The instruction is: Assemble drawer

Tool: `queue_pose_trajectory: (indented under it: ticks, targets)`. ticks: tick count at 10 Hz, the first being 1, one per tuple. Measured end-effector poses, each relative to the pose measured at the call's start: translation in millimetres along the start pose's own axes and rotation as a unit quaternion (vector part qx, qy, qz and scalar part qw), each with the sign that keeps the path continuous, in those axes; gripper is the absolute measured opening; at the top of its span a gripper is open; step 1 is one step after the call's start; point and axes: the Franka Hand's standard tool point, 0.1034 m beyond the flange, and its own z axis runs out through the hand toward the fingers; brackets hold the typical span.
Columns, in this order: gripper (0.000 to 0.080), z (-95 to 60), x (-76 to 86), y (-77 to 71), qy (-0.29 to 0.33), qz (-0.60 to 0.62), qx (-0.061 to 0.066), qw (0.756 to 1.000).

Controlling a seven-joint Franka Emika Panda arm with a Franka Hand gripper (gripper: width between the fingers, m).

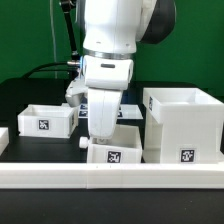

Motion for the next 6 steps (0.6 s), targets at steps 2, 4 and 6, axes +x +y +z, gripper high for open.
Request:
queue_pose_trajectory:
  ticks: [2,4,6]
  targets:
    - [0.0042,0.0,6.5,4.9,0.001,-0.011,0.005,1.000]
    - [0.0042,-3.9,9.7,12.1,0.003,-0.017,0.003,1.000]
    - [0.0042,-3.3,9.1,11.4,0.003,-0.016,0.004,1.000]
